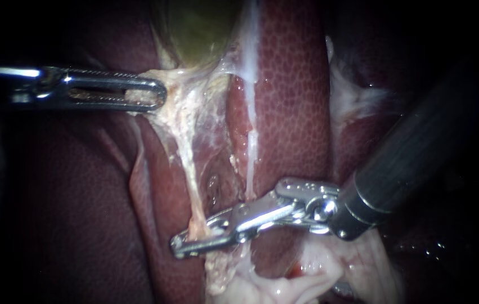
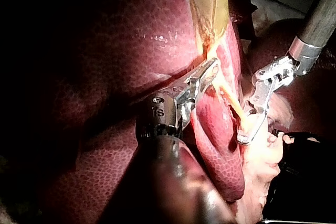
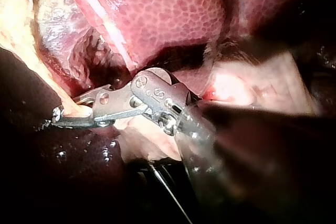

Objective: Going back first clip left tube

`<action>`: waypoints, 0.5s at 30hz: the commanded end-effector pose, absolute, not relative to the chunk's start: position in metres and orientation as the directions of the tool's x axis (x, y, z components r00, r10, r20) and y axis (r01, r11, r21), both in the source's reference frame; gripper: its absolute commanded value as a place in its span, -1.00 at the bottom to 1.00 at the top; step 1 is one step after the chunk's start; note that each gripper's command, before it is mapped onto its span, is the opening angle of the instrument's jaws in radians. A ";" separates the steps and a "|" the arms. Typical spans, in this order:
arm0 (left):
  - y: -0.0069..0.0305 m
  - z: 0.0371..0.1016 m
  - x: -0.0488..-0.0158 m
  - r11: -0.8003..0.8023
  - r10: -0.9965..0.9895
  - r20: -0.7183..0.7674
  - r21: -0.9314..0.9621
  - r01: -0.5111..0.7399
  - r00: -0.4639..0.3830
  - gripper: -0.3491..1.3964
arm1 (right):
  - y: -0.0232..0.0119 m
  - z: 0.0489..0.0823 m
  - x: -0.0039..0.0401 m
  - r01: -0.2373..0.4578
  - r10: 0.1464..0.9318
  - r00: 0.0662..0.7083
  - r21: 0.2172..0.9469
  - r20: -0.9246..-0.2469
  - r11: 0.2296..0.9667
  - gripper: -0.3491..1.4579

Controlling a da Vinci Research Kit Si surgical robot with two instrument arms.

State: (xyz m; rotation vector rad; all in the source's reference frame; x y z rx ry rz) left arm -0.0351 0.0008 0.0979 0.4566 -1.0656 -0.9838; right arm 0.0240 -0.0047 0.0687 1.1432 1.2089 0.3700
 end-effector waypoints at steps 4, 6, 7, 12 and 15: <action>0.0008 0.0979 -0.0351 0.517 -0.846 0.516 0.731 0.446 0.136 -1.00 | -0.0047 0.0688 0.0241 0.323 0.755 0.377 0.840 -0.537 0.437 -1.00; 0.0008 0.0979 -0.0351 0.517 -0.846 0.516 0.731 0.446 0.136 -1.00 | -0.0047 0.0688 0.0241 0.323 0.755 0.376 0.840 -0.537 0.437 -1.00; 0.0008 0.0979 -0.0351 0.517 -0.846 0.516 0.731 0.446 0.136 -1.00 | -0.0047 0.0688 0.0241 0.323 0.755 0.376 0.840 -0.537 0.437 -1.00; 0.0008 0.0979 -0.0351 0.517 -0.846 0.516 0.731 0.446 0.136 -1.00 | -0.0045 0.0690 0.0245 0.324 0.755 0.377 0.840 -0.537 0.436 -0.65; 0.0008 0.0979 -0.0351 0.517 -0.846 0.516 0.731 0.446 0.136 -1.00 | -0.0043 0.0692 0.0248 0.321 0.751 0.371 0.834 -0.546 0.449 -0.22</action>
